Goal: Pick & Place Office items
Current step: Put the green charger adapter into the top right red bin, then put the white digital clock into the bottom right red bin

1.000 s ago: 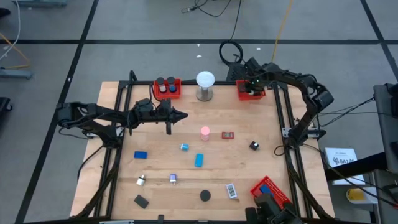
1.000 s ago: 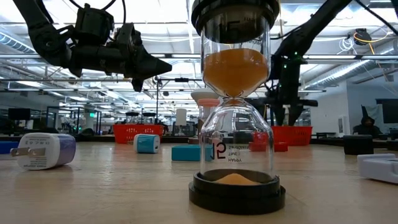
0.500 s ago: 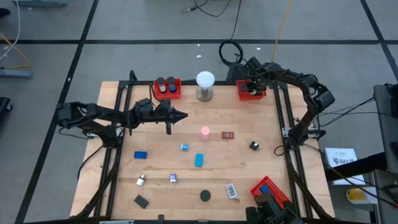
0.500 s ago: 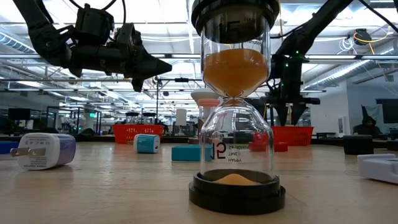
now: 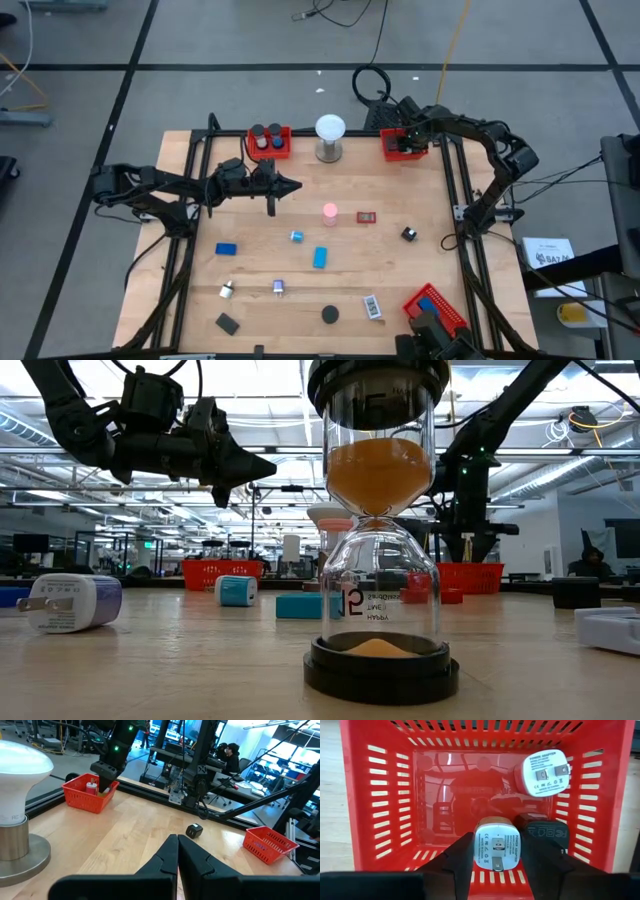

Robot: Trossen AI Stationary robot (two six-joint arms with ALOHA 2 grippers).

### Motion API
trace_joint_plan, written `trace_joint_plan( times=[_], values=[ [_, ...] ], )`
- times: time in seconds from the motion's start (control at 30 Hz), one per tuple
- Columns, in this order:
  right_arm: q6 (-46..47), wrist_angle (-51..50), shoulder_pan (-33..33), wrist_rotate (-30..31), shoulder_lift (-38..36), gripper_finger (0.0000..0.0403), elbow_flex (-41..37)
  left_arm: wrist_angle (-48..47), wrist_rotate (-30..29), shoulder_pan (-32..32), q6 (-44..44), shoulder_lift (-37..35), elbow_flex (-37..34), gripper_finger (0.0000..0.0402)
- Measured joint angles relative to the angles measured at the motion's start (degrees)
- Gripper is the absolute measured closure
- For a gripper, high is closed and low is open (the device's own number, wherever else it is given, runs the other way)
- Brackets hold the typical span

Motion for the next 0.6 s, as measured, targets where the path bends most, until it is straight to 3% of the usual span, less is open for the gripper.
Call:
trace_joint_plan(
  times=[0.37,0.6],
  values=[
    [-0.3,0.8,0.0,-0.1,-0.7,0.0211,-0.1,0.0,0.0,0.0,-0.4,0.0,0.0,0.0397],
    [-3.0,0.6,0.0,-0.2,-6.0,0.0221,-0.1,0.0,0.0,0.0,-4.0,0.0,0.0,0.0388]
  ],
)
